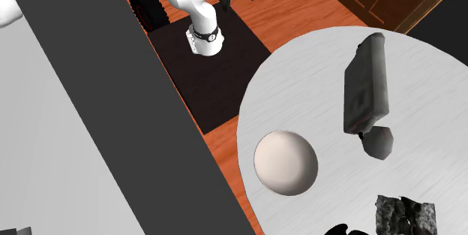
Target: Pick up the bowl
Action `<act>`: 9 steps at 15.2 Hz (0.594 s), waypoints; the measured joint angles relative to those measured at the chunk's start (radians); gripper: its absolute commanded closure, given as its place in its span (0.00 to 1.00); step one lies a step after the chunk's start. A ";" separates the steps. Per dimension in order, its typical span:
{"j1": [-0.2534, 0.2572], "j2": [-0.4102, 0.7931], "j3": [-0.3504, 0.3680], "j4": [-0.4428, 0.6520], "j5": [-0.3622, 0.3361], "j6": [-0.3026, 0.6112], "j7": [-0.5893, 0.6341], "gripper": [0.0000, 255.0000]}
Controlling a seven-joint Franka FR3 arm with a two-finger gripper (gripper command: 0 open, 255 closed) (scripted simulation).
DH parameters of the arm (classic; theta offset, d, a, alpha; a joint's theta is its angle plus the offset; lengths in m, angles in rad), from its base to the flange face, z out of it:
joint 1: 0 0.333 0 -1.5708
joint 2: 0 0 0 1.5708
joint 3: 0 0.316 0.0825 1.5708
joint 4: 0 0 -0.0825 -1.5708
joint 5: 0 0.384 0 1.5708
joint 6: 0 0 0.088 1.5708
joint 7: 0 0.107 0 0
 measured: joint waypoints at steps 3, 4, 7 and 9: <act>-0.001 0.037 0.000 0.005 -0.005 0.034 -0.002 0.00; -0.001 0.063 0.004 0.000 -0.004 0.066 0.003 0.00; -0.007 0.147 -0.001 0.011 -0.019 0.147 -0.005 0.00; -0.010 0.209 -0.001 0.021 -0.027 0.205 -0.006 0.00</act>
